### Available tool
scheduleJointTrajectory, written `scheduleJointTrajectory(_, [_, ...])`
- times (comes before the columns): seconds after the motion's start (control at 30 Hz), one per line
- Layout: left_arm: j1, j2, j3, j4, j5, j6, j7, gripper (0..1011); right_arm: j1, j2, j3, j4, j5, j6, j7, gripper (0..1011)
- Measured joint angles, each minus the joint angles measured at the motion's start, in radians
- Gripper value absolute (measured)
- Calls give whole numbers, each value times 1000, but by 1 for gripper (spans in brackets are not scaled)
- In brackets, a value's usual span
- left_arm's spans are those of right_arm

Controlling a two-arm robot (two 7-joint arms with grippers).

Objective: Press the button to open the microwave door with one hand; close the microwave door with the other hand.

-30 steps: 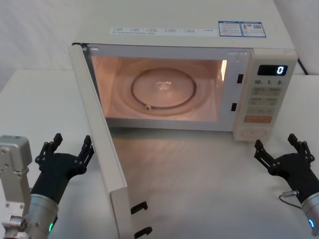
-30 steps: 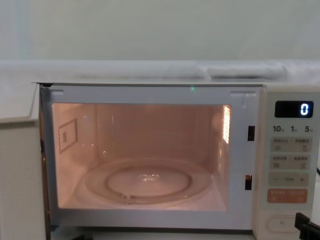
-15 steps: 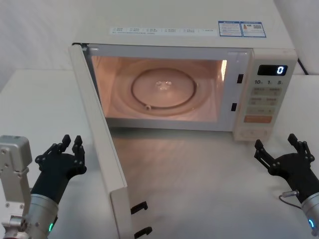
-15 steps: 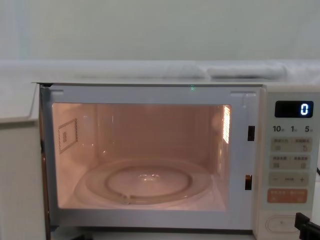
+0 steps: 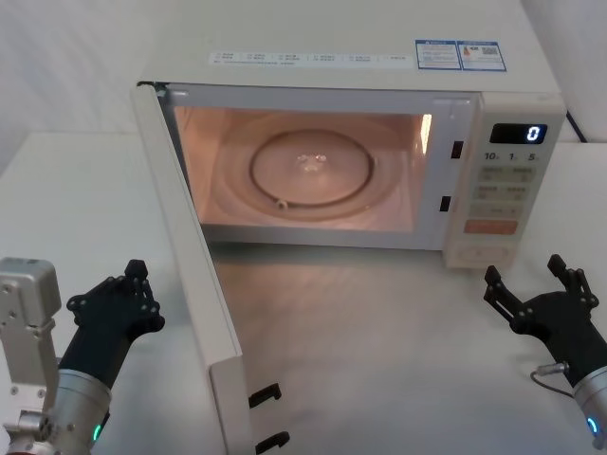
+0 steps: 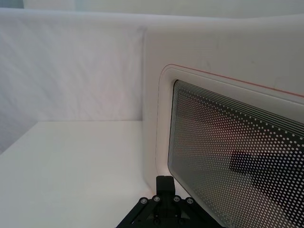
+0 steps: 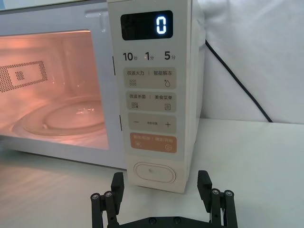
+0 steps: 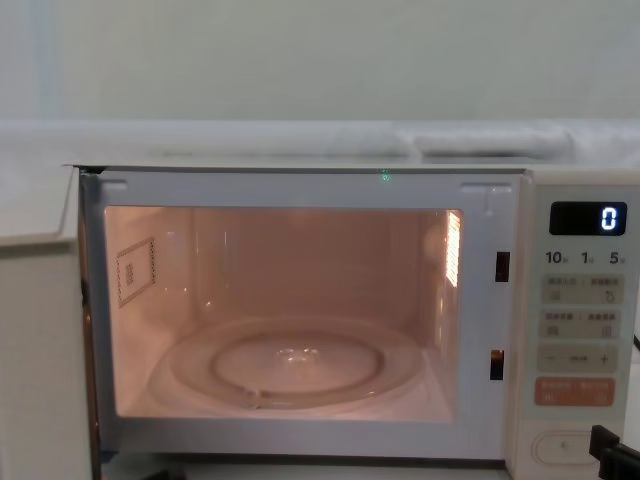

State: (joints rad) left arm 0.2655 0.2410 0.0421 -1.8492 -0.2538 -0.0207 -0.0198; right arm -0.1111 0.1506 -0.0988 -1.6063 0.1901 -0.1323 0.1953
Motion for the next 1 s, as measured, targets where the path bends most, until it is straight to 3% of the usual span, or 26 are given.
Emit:
scheduleJointTrajectory(0.6, [0, 0, 0, 0, 0, 0, 0, 0, 0, 0, 0, 0, 0, 0, 0, 1002])
scheduleJointTrajectory(1.0, [45, -7, -37, -114, 17, 45, -40, 0, 0, 0, 0, 0, 0, 0, 0, 1002])
